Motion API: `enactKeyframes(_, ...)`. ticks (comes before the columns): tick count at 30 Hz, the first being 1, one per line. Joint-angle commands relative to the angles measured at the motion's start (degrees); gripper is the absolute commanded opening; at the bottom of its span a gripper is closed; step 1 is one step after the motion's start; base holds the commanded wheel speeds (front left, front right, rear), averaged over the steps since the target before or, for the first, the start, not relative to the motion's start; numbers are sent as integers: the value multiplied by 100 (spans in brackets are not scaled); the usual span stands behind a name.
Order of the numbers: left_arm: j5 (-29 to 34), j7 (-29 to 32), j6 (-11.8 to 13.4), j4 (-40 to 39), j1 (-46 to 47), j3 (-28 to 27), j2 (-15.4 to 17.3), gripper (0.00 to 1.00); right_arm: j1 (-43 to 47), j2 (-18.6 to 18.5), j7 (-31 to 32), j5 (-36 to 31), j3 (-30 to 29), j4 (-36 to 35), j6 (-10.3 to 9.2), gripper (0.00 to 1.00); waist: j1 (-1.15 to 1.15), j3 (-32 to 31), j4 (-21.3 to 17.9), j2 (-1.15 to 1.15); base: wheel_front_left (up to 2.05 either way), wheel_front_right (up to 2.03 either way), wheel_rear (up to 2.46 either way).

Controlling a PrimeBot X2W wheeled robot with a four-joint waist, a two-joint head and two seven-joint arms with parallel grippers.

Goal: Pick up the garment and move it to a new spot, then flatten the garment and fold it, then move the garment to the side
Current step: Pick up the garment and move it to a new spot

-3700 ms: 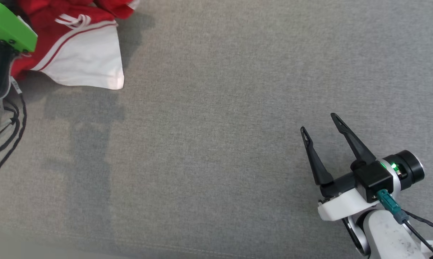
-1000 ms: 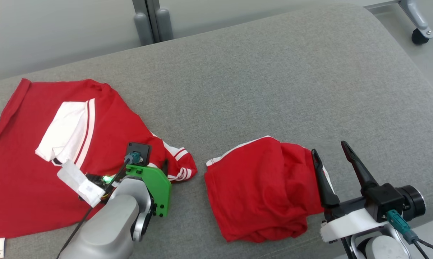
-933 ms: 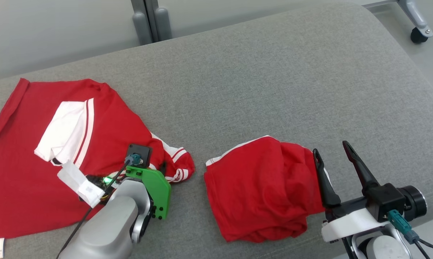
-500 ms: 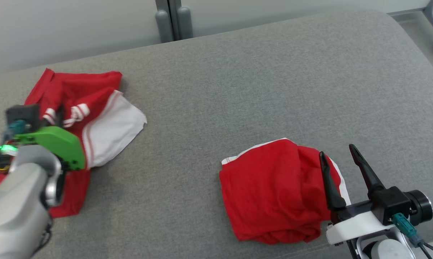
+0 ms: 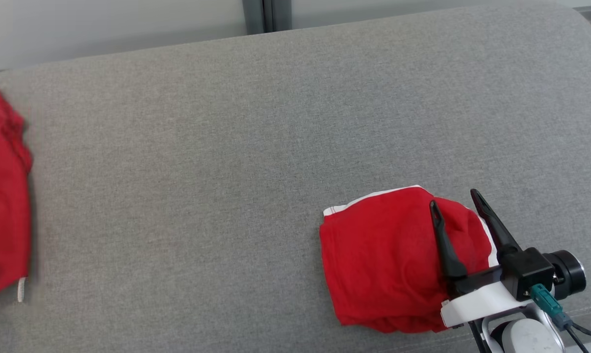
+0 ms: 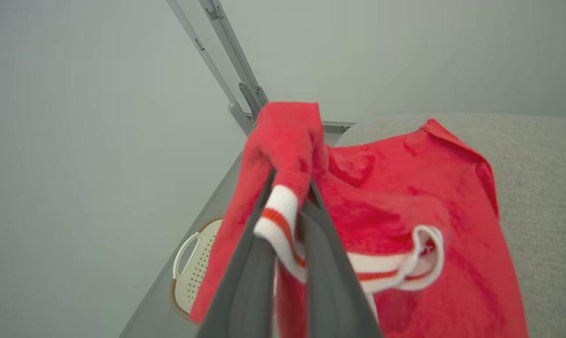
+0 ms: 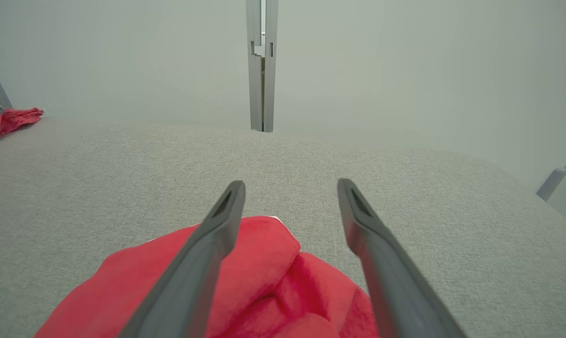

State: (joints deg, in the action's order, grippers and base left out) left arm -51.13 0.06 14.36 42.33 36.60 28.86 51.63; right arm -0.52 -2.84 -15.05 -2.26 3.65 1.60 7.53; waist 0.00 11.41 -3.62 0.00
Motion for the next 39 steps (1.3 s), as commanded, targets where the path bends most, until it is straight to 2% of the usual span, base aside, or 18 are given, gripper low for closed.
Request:
enactKeyframes(1,-6,-62,-78,22,-28,19,-78,0,-71,-9,-18,-42,-3,10,-8,100,0,95,34,0,0,0,0)
enactKeyframes(7,13,-257,-271,263,4,170,-522,0,-138,-8,-18,-38,38,49,-8,100,0,197,42,0,0,0,0)
enactKeyframes(8,11,-293,-297,317,23,194,-624,13,-155,-8,-18,-35,54,58,-8,100,0,208,33,0,0,0,0)
enactKeyframes(9,-23,-323,-373,349,30,207,-718,45,-176,-8,-18,-35,67,70,-8,100,0,210,23,0,0,0,0)
enactKeyframes(10,-127,-356,-492,353,34,184,-838,85,-197,-9,-18,-30,72,77,-8,100,0,206,13,0,0,0,0)
enactKeyframes(11,-226,-397,-570,386,29,129,-954,100,-214,-10,-18,-10,69,79,-8,100,0,195,-4,0,0,0,0)
enactKeyframes(13,-171,-521,-726,388,-30,197,-998,100,-206,-8,-18,27,64,107,-8,100,0,157,-37,0,0,0,0)
enactKeyframes(17,-234,-983,-810,273,-180,173,-1353,100,-57,-9,-18,70,-14,149,-8,100,0,4,-31,0,0,0,0)
enactKeyframes(21,-62,-1383,-701,-47,-317,194,-1654,100,83,-7,-18,92,-62,171,-8,100,0,-197,13,0,0,0,0)
enactKeyframes(25,396,-1527,-474,-888,-602,63,-2016,100,177,-10,-18,64,-138,154,-8,100,0,-418,48,0,0,0,0)
enactKeyframes(27,617,-1523,-353,-1536,-927,-258,-2281,100,187,-7,-18,43,-176,112,-8,100,0,-517,57,0,0,0,0)
enactKeyframes(32,1278,-1520,-361,-2762,-1994,-775,-2806,100,263,-7,-18,-38,-247,84,-8,100,0,-738,31,0,0,0,0)
enactKeyframes(39,1999,-1520,-737,-3454,-3135,-1362,-3517,100,373,-7,-18,-152,-382,64,-8,100,0,-912,136,0,0,0,0)
